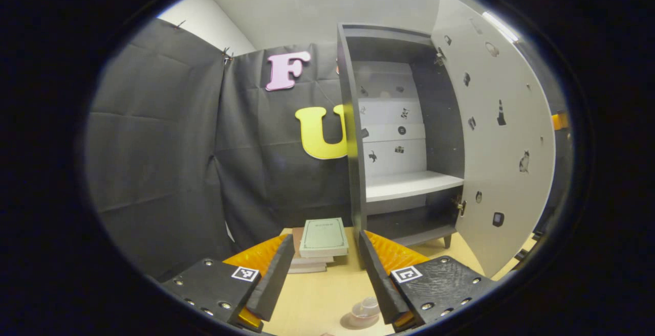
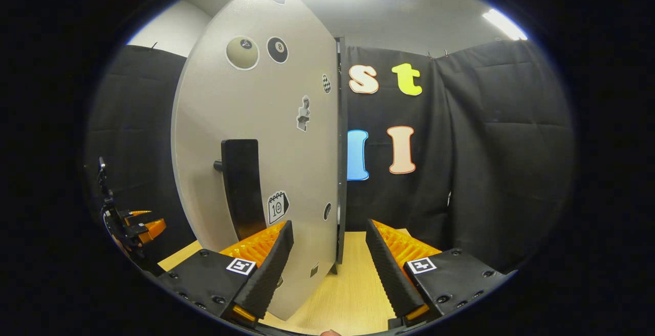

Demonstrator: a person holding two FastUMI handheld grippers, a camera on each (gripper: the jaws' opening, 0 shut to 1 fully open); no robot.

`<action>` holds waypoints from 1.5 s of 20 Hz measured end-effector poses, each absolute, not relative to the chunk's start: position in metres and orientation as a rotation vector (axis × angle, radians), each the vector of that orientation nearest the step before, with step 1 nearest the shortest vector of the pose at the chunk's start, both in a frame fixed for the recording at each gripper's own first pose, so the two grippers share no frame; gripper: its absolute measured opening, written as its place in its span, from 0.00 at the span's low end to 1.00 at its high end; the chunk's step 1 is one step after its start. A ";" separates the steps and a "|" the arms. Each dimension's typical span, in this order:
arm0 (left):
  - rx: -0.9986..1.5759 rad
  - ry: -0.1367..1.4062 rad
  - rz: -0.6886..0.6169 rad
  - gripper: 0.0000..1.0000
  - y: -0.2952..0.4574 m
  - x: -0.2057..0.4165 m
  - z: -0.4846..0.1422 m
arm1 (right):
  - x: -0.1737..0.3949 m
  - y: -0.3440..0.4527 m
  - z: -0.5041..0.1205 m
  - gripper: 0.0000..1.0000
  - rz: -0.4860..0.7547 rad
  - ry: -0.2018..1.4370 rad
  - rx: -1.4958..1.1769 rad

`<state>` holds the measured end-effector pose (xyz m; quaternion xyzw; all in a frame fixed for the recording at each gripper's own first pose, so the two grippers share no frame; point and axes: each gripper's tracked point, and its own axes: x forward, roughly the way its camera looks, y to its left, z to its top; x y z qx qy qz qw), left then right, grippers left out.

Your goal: Open the cabinet door with the right hand, grasp the bottle in the cabinet with the left hand and place it on the coaster, then close the cabinet door with the right hand.

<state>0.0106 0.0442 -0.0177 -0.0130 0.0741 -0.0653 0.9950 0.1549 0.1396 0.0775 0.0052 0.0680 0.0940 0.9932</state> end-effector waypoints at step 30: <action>-0.064 0.211 -0.049 0.76 0.173 -0.012 -0.059 | 0.213 0.316 0.072 0.89 0.444 0.082 -0.039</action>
